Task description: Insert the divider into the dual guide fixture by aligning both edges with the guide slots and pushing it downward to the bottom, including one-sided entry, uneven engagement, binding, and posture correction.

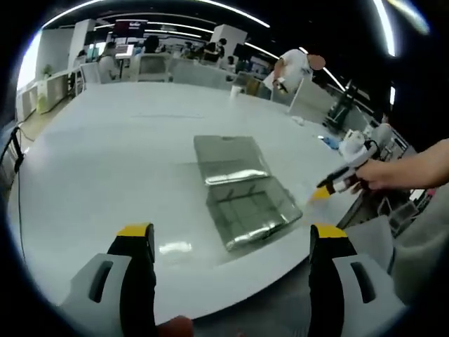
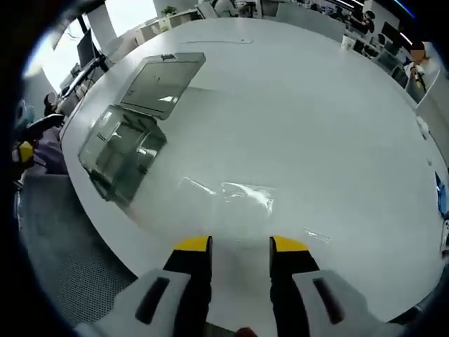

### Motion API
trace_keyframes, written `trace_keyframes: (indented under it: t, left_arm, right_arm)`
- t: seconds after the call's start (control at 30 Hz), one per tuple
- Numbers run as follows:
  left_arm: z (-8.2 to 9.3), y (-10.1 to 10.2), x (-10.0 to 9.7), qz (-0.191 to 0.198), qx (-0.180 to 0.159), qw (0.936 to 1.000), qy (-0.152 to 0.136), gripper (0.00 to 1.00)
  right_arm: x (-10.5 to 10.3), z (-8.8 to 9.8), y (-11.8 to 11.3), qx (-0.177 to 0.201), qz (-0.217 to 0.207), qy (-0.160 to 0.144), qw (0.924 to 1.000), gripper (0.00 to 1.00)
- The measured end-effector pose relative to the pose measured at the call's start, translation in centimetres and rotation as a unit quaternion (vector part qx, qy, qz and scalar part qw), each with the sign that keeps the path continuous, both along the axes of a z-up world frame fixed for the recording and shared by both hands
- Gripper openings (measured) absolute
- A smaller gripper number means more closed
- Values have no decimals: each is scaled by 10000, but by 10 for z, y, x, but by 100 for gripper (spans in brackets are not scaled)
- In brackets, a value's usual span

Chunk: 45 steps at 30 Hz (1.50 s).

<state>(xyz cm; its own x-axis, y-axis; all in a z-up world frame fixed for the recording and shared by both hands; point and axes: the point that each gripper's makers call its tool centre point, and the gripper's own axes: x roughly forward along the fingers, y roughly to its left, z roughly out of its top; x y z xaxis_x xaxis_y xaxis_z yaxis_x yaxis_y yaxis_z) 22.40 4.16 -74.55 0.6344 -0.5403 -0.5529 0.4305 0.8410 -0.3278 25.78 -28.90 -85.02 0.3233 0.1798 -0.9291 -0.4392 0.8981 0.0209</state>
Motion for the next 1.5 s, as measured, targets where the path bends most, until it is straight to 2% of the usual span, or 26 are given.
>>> trace_keyframes:
  t: [0.13,0.43,0.57,0.73,1.07,1.5]
  left_arm:
    - [-2,-21,1,-231,-100,9997,48,87]
    - [-2,-66,0,-733,-452,9961,194,80]
    - [-1,-80,-4,-927,-576,9938,233,74]
    - [2,-94,-6,-1064,-658,9919,226,73]
    - [1,-99,-8,-1038,-816,9908,283,69]
    - [4,-98,-8,-803,-1158,9895,319,62]
  right_arm:
    - [-1,7,5,10,141,-16,9999,28]
    - [-8,34,25,63,533,-118,9985,28]
    - [-8,44,37,151,691,-171,9973,28]
    - [-10,55,53,251,883,-216,9955,28]
    - [-16,74,88,359,1350,-262,9898,28]
    - [-23,94,128,555,1913,-384,9792,28]
